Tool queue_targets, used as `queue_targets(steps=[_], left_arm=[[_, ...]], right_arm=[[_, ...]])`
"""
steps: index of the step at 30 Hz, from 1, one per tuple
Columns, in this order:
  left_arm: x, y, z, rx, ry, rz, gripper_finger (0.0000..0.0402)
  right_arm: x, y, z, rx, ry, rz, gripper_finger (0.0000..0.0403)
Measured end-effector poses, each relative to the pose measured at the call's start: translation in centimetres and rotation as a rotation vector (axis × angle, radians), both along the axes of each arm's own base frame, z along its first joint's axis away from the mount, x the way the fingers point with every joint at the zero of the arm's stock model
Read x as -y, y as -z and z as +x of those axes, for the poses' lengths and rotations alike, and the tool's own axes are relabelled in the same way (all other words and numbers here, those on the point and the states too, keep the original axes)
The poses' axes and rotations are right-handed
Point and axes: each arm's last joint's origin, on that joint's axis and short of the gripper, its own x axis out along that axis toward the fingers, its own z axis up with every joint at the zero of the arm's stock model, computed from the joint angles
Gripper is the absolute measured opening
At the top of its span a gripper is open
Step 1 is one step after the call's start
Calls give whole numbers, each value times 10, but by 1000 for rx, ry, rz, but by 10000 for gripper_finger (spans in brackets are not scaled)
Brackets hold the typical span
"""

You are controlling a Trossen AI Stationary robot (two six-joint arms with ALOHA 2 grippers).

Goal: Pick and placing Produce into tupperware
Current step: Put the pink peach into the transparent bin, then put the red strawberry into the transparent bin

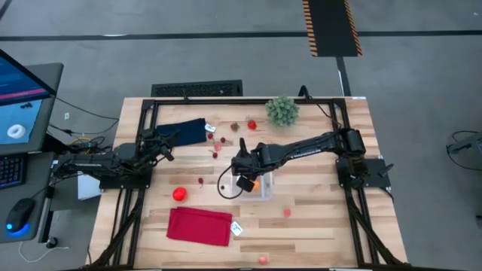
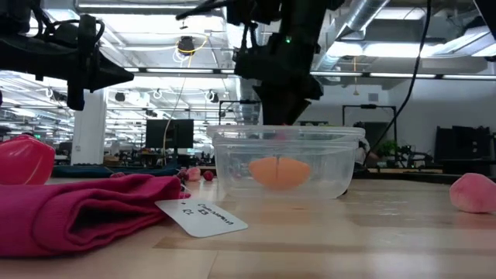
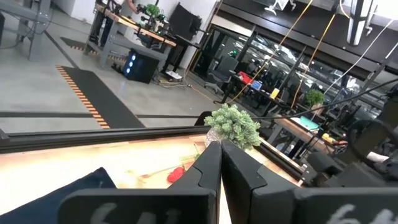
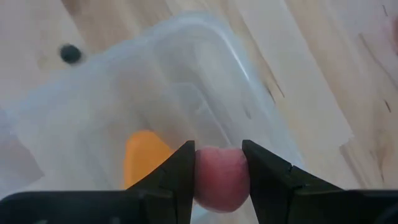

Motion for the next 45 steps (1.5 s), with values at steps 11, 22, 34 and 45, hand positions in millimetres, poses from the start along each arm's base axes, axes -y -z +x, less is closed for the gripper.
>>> queue_targets(steps=[11, 22, 34, 45], left_arm=[[0, 0, 0, 0, 0, 0, 0], [0, 0, 0, 0, 0, 0, 0], [0, 0, 0, 1, 0, -2, 0], [0, 0, 0, 16, 11, -26, 0]], right_arm=[[4, 3, 0, -1, 1, -6, 234], [4, -1, -3, -34, -16, -13, 264], [32, -34, 9, 36, -25, -37, 264], [134, -38, 4, 119, 273, -29, 264]])
